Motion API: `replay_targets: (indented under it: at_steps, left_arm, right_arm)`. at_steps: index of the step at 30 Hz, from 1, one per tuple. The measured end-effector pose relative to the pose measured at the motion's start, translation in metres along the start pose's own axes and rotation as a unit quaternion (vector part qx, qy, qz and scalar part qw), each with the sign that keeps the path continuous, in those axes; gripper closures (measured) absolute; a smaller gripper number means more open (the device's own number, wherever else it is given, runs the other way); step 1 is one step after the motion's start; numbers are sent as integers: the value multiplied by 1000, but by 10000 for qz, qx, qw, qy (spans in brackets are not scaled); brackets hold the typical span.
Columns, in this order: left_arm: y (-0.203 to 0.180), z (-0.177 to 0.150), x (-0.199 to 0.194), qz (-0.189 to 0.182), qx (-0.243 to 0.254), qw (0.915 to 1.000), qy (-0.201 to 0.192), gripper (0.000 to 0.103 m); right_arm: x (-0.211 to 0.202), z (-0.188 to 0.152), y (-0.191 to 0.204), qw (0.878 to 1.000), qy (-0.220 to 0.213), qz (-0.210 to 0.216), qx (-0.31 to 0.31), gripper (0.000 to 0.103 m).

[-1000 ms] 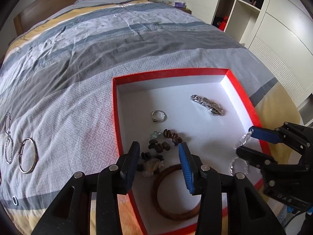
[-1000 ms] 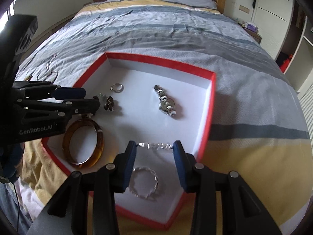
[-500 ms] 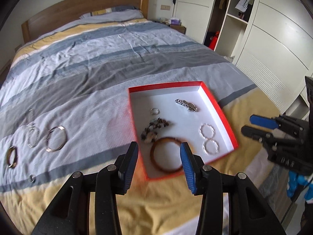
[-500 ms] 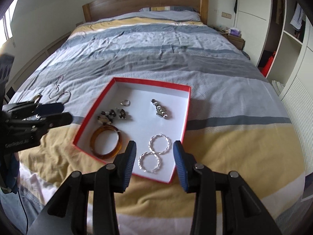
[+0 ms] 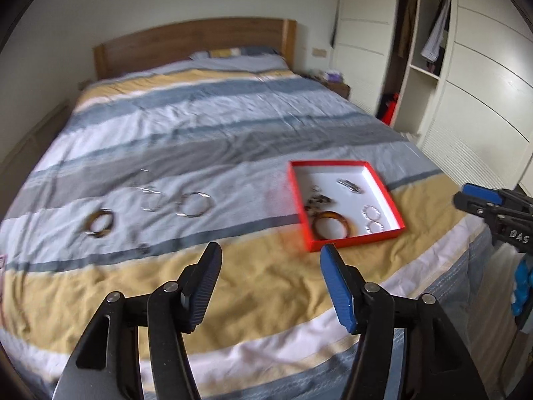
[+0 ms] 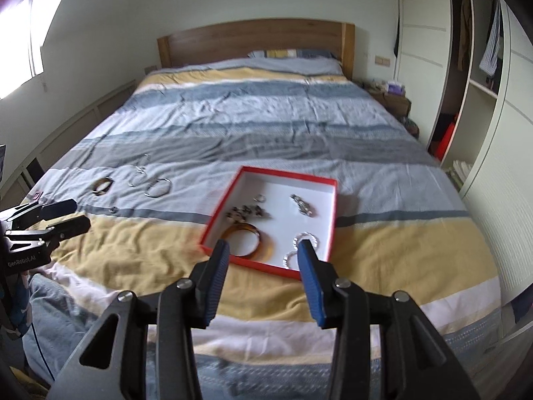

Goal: Organize jewelry
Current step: 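Withdraw both tools from the box back toward the remaining jewelry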

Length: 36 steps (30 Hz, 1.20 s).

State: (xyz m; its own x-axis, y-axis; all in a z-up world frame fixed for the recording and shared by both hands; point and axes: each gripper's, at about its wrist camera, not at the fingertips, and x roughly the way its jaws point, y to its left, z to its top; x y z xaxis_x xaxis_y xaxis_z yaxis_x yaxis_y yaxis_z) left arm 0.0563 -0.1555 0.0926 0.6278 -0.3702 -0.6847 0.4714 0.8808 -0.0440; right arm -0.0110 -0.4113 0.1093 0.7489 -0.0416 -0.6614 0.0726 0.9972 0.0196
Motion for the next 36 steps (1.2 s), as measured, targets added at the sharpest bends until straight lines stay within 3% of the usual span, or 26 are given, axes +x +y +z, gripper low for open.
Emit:
replay_targets:
  at_steps: [8, 20, 27, 36]
  left_arm:
    - [64, -36, -69, 657, -295, 9968, -347, 33]
    - [140, -87, -120, 1445, -995, 9832, -510, 31]
    - [159, -95, -104, 1538, -1188, 9802, -367, 31]
    - [178, -101, -39, 1411, -1284, 9816, 103, 35]
  right_arm:
    - [-46, -3, 43, 9990, -368, 169, -207, 62]
    - [-51, -14, 75, 9976, -411, 490, -258, 62]
    - [-33, -12, 85, 9976, -265, 562, -291, 62]
    - [31, -5, 109, 9962, 115, 730, -460, 62]
